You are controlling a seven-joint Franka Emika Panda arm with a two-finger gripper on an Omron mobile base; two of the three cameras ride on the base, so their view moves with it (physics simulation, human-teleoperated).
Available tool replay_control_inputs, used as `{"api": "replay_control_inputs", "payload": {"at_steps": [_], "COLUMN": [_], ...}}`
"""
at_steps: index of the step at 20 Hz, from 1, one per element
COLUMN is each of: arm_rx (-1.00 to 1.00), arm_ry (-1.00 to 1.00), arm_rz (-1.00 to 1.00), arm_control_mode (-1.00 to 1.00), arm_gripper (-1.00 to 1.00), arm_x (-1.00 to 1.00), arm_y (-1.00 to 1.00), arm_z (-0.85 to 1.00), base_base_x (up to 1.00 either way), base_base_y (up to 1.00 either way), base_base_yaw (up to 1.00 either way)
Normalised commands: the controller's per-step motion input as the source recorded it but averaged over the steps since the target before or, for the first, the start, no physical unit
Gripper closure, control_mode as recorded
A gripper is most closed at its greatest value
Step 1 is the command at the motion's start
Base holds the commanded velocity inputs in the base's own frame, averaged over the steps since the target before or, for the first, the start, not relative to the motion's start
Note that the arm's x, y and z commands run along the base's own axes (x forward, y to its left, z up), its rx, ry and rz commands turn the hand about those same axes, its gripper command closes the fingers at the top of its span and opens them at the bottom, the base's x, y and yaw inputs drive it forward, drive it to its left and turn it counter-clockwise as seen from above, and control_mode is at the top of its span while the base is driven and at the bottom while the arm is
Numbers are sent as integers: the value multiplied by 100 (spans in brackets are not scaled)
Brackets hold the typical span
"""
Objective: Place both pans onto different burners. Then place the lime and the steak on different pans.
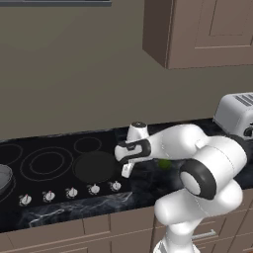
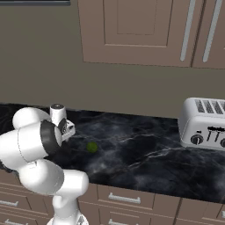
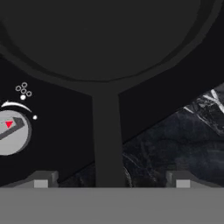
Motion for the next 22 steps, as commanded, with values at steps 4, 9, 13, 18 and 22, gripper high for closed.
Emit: {"api": "replay_control_inputs", "payload": {"at_steps": [4, 9, 13, 18, 22], "arm_rx": [4, 2, 0, 1, 2], "arm_ry": [-3, 0, 0, 10, 14], "arm_rz": [0, -2, -17, -26, -23], "arm_control_mode": [-100, -100, -100, -100, -100], "arm_gripper": [-100, -100, -100, -100, -100], "arm_x": [-40, -33, -11, -4, 0], "arm_y": [-6, -22, -34, -53, -44], "arm_z": [56, 61, 37, 23, 15], "base_base_x": [0, 0, 0, 0, 0], "base_base_y": [0, 0, 0, 0, 0], "base_base_yaw": [0, 0, 0, 0, 0]}}
